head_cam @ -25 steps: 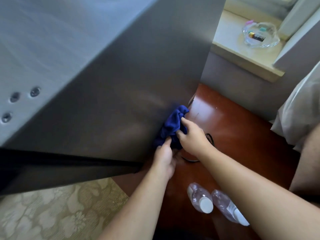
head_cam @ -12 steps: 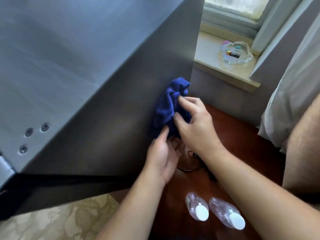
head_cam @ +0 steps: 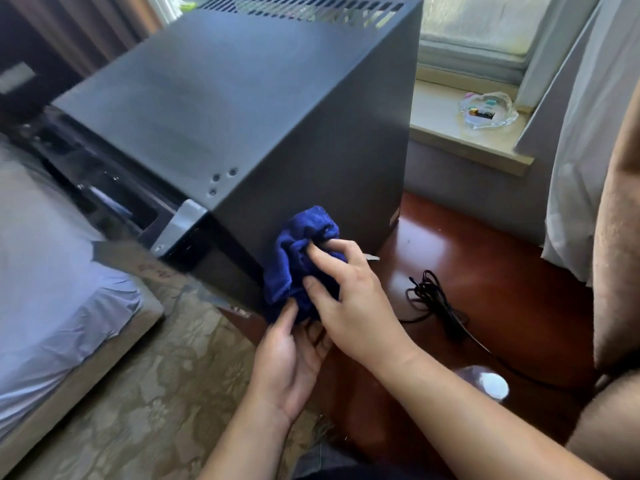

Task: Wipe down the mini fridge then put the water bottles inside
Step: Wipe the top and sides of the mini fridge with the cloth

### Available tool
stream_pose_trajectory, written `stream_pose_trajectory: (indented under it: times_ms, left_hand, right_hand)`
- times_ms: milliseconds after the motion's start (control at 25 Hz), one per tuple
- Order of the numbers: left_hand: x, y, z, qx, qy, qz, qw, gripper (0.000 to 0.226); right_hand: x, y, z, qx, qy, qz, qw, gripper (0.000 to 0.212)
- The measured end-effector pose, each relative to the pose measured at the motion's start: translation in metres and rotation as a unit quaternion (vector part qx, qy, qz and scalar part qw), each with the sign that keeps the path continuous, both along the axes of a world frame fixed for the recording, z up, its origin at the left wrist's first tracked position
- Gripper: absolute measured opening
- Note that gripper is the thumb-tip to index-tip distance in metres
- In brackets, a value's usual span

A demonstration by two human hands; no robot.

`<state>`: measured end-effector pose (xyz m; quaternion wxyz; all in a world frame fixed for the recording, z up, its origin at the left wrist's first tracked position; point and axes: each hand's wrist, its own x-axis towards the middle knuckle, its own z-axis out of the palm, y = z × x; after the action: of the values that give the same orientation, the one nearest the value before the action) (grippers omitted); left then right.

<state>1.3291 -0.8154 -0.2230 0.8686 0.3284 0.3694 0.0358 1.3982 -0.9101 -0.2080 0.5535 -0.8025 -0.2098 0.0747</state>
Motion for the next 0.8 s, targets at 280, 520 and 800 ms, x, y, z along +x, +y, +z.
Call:
stream_pose_trajectory:
  times_ms: [280, 520, 800]
  left_hand:
    - [-0.044, 0.02, 0.025, 0.066, 0.001, 0.008, 0.998, 0.057]
    - [-0.043, 0.044, 0.055, 0.084, -0.097, -0.079, 0.989, 0.059]
    - [-0.054, 0.084, 0.017, 0.156, -0.082, -0.208, 0.962, 0.026]
  right_hand:
    - [-0.034, 0.02, 0.014, 0.054, 0.008, -0.033, 0.998, 0.045]
    - [-0.041, 0.032, 0.052, 0.076, -0.092, -0.067, 0.991, 0.046]
    - [-0.083, 0.063, 0.022, 0.048, 0.023, -0.181, 0.982, 0.036]
